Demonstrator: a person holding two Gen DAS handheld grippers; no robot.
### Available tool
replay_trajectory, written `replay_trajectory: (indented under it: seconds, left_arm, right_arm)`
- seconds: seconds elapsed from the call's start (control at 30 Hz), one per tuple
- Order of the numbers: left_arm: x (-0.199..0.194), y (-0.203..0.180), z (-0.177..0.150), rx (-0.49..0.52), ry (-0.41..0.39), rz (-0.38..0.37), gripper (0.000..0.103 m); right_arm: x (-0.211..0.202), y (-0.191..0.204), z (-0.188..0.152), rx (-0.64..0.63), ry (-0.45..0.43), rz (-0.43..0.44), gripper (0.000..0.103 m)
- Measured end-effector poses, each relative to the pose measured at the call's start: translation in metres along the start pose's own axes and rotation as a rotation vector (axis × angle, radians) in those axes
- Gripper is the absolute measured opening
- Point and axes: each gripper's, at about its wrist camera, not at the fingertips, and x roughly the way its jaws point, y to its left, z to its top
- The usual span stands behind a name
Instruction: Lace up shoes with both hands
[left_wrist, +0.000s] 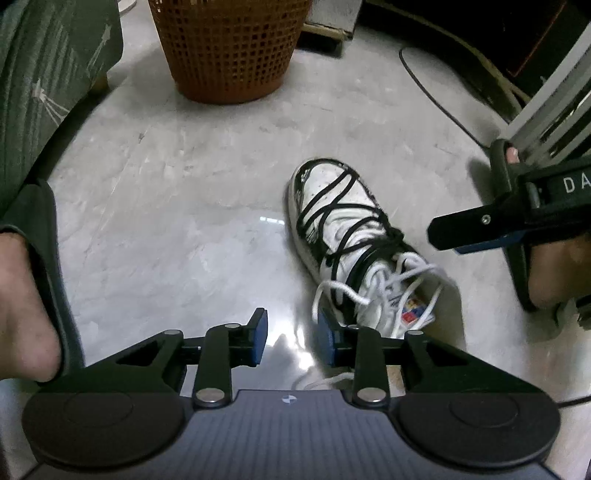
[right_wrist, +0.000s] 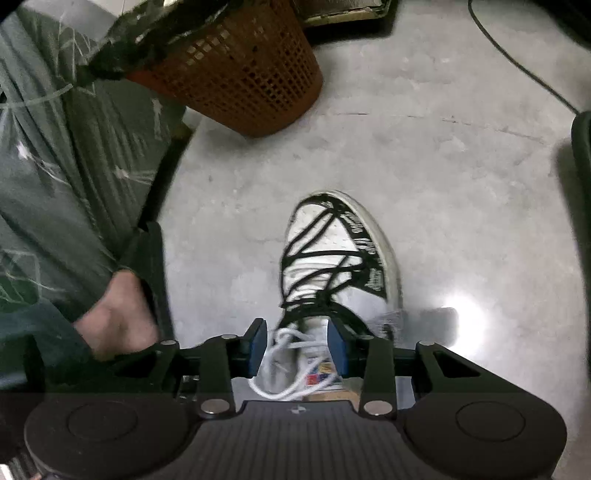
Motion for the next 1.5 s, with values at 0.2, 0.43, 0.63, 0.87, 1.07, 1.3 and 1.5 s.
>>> replay_trajectory:
  seconds: [0.2, 0.43, 0.63, 0.87, 1.07, 1.3, 1.5]
  left_arm:
    - [0.0, -0.004, 0.002, -0.005, -0.003, -0.006, 0.034]
    - [0.0, -0.002, 0.003, -0.062, -0.006, 0.009, 0.034]
    - [0.003, -0.002, -0.002, -0.065, 0.002, 0.028, 0.034]
    - [0.0, -0.005, -0.006, -0.085, 0.008, 0.042, 0.036]
    - [-0.004, -0.006, -0.005, -0.126, -0.009, 0.033, 0.037]
    - [-0.007, -0.003, -0.002, -0.147, -0.021, 0.022, 0.037]
    - [-0.004, 0.013, -0.003, -0.24, -0.031, 0.022, 0.04]
  right_arm:
    - [0.002, -0.002, -0.008, 0.062, -0.024, 0.007, 0.04]
    - [-0.031, -0.019, -0.034, 0.293, -0.048, 0.147, 0.024]
    - [-0.023, -0.023, -0.037, 0.367, -0.082, 0.189, 0.02]
    - [-0.002, -0.01, -0.028, 0.258, -0.05, 0.187, 0.02]
    - [-0.026, 0.003, -0.036, 0.012, -0.033, 0.122, 0.02]
    - [-0.078, 0.019, -0.054, -0.374, -0.016, 0.032, 0.02]
    - [-0.119, 0.033, -0.074, -0.763, -0.011, -0.064, 0.02]
